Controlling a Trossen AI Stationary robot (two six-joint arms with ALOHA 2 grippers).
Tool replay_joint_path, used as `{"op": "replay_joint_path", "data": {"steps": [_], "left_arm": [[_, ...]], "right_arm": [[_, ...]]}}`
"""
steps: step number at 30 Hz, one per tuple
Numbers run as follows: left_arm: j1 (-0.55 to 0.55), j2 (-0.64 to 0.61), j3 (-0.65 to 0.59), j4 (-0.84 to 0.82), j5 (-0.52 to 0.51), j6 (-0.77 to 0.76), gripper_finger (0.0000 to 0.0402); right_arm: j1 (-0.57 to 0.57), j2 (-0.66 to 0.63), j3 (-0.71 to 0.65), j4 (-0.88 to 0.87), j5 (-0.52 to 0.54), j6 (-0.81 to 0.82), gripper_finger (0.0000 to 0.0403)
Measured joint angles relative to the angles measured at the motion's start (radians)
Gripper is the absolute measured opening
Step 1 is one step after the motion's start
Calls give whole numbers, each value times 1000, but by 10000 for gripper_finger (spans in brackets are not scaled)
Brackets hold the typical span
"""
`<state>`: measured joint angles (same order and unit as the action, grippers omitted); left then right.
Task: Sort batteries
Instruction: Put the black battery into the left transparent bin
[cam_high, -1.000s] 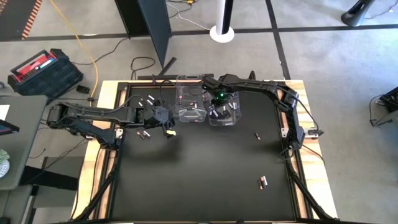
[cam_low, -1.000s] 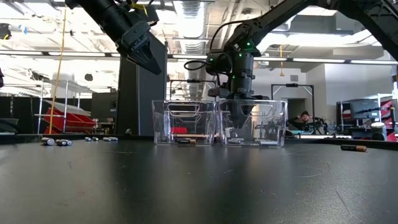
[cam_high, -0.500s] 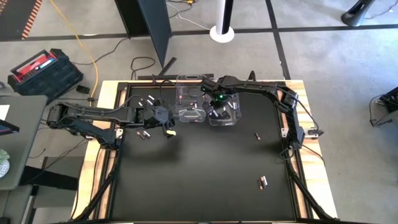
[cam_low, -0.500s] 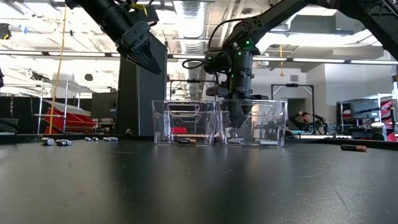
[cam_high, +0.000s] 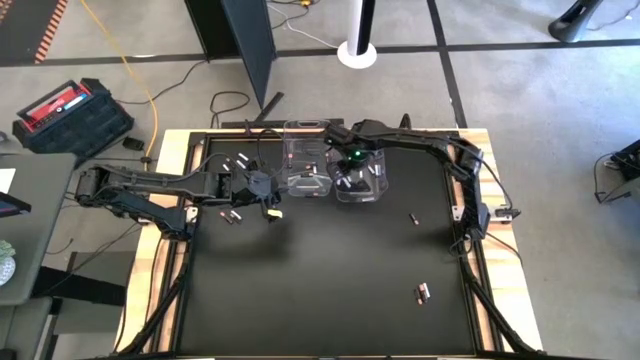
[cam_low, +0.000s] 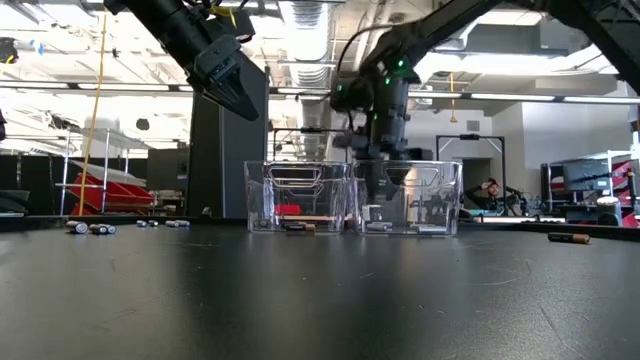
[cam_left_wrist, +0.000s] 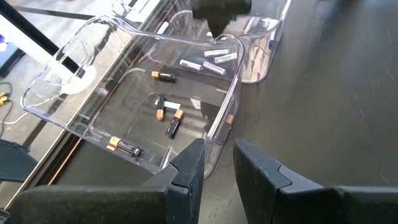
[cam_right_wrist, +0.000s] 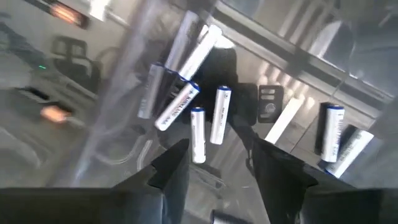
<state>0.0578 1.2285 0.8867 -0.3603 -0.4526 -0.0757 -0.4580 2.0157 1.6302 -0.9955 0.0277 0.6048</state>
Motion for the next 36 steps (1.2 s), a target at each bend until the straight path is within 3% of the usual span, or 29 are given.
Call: {"op": "replay_joint_path", "data": {"steps": [5,15,20,27,32,36], "left_arm": [[0,0,0,0,0,0,82],[0,0,0,0,0,0,82],[0,0,0,0,0,0,82],[0,0,0,0,0,0,82],[0,0,0,1,0,0,82],[0,0,0,1,0,0,82]], "right_arm": [[0,-119,0,-24,17,-4,193],[108,-435,1,-174,233,-35,182],[207,-526,-23,-384,388,106,181],[284,-694,-341,-397,345,351,179],[328,-831,-604,-251,266,495,179],[358,-891,-752,-123,230,516,179]]}}
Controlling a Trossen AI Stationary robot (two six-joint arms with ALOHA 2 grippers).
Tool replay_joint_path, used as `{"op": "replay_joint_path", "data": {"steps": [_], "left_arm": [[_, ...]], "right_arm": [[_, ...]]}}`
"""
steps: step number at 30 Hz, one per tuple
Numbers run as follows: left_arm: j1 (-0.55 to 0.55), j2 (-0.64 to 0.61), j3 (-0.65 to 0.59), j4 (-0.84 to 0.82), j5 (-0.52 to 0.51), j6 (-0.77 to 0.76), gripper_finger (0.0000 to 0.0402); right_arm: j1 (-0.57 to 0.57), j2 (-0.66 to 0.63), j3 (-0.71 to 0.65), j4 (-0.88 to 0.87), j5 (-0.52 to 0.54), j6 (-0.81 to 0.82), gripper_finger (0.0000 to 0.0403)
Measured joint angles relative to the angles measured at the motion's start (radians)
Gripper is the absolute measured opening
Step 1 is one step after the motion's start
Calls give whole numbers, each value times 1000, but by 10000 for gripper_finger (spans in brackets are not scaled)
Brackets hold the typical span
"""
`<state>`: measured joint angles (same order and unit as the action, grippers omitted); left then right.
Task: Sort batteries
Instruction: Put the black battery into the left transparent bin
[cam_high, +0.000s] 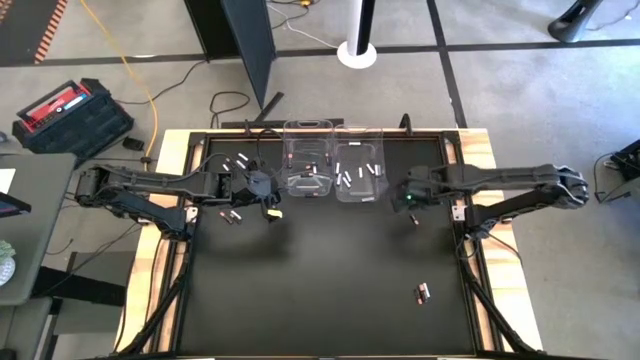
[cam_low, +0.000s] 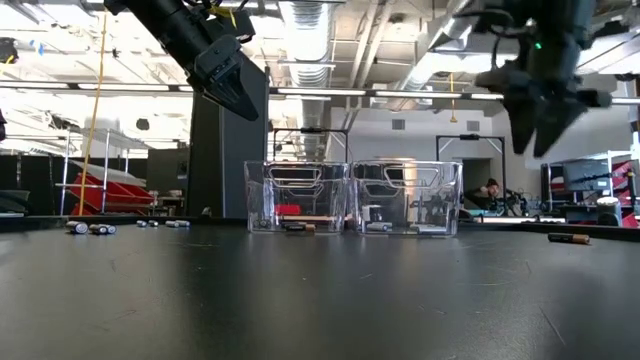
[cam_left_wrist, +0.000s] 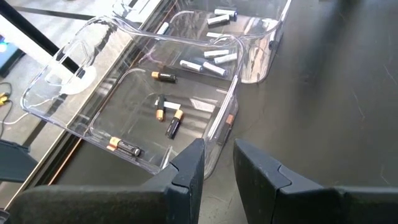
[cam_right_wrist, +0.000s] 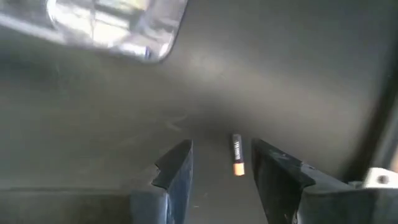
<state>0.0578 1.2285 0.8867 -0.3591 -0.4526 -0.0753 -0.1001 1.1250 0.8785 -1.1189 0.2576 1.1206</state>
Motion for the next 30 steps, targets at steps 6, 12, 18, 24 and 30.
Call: {"op": "replay_joint_path", "data": {"steps": [6,12,18,24,30], "left_arm": [[0,0,0,3,0,0,82],[0,0,0,10,0,0,82],[0,0,0,10,0,0,82],[0,0,0,10,0,-1,82],[0,0,0,10,0,-64,82]], "right_arm": [[23,-2,-157,65,-56,21,179],[29,0,-270,134,-84,22,179],[24,0,-339,243,-90,-22,179],[24,27,-395,355,-104,-51,179],[31,83,-428,376,-91,-29,179]]}}
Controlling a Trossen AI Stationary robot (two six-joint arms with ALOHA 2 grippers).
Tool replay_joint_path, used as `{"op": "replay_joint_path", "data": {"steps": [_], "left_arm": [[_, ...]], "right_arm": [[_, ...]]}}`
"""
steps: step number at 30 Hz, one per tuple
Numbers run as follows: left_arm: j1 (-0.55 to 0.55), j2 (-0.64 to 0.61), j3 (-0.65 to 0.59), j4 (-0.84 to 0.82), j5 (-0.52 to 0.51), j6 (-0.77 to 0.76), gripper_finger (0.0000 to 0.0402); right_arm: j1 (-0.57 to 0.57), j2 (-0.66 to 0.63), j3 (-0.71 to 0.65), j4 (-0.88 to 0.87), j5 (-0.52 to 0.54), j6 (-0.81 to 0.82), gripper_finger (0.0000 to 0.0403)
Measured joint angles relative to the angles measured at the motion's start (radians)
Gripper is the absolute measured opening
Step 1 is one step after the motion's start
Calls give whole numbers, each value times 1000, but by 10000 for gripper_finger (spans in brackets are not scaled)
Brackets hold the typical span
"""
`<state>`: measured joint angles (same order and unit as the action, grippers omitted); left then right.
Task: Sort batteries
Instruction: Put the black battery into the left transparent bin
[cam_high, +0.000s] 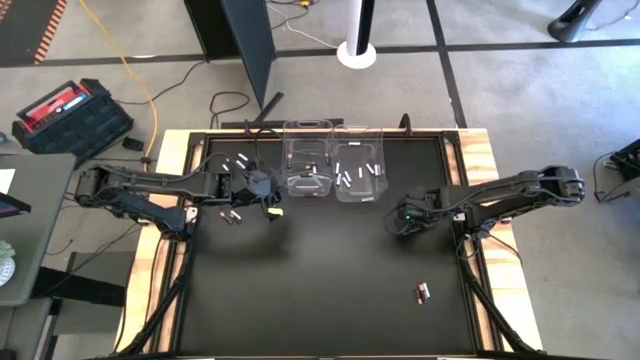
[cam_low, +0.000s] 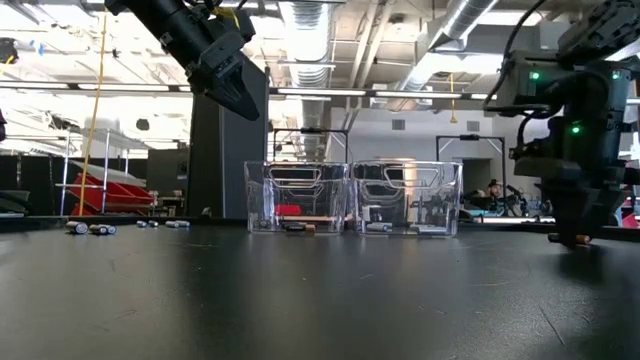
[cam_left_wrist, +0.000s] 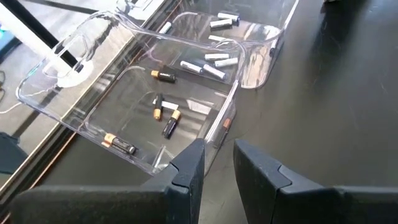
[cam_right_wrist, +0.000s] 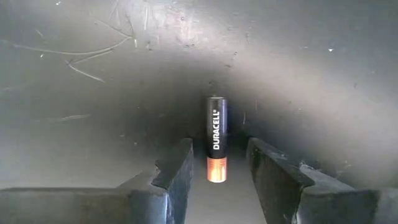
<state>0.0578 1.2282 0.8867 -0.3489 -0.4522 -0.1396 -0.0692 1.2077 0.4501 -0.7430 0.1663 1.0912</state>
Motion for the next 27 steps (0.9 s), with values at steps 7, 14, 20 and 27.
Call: {"op": "replay_joint_path", "data": {"steps": [7,14,20,27], "left_arm": [[0,0,0,0,0,3,82],[0,0,0,-1,0,3,82],[0,0,0,-1,0,4,82],[0,0,0,-1,0,4,82]], "right_arm": [[17,-3,-5,35,7,0,146],[17,-2,-7,48,3,1,86],[16,1,20,44,-11,7,66],[16,4,58,47,-22,1,57]]}}
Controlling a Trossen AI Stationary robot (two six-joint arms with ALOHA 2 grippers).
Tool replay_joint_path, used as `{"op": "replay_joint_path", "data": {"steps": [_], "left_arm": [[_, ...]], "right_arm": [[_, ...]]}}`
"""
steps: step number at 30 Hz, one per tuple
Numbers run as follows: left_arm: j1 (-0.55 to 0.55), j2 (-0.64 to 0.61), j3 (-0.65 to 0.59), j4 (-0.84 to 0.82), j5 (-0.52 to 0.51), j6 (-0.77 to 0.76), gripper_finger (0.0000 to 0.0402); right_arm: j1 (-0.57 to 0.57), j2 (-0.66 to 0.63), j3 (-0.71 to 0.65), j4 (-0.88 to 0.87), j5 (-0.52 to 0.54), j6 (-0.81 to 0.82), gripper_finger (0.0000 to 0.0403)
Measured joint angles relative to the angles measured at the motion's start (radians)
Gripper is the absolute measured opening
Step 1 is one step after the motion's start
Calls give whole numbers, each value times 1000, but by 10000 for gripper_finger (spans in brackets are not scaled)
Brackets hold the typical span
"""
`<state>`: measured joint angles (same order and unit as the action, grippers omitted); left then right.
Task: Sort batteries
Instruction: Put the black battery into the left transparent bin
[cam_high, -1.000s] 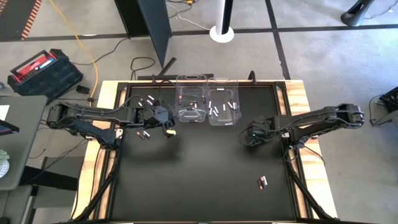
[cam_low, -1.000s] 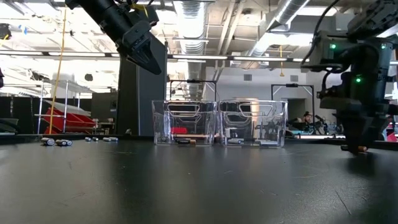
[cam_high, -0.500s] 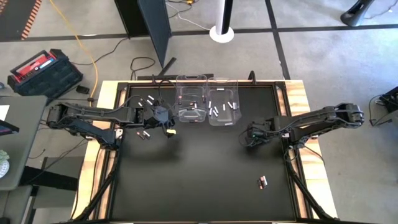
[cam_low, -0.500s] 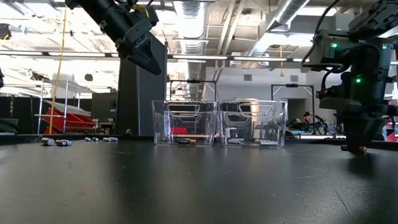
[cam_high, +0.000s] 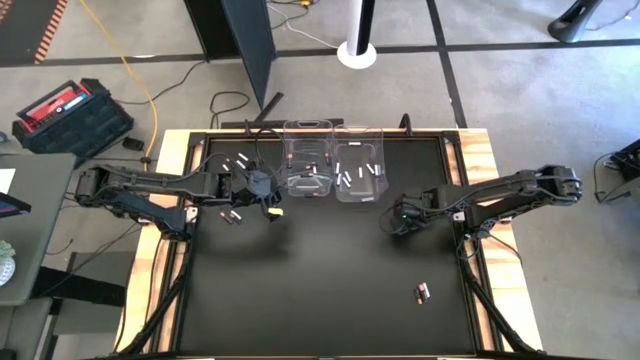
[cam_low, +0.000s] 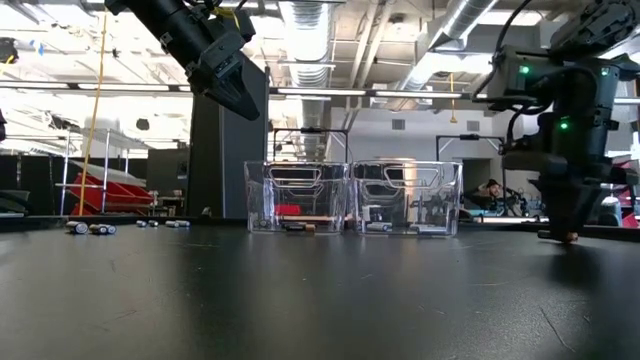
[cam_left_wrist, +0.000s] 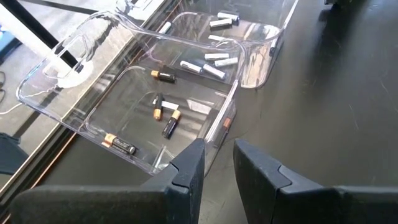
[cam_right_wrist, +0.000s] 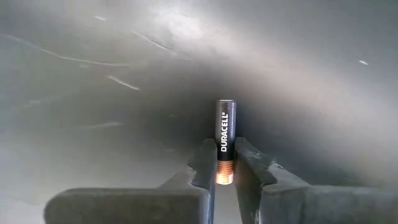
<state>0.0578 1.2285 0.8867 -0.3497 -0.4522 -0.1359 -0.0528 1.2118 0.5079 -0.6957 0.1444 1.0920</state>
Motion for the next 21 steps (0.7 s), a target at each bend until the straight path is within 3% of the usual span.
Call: {"op": "replay_joint_path", "data": {"steps": [8,13,21], "left_arm": [[0,0,0,0,0,0,82],[0,0,0,0,0,0,82],[0,0,0,0,0,0,82]], "right_arm": [[6,-1,11,2,-18,24,54],[44,-2,96,-32,-23,-6,53],[57,-3,384,-437,18,-43,53]]}}
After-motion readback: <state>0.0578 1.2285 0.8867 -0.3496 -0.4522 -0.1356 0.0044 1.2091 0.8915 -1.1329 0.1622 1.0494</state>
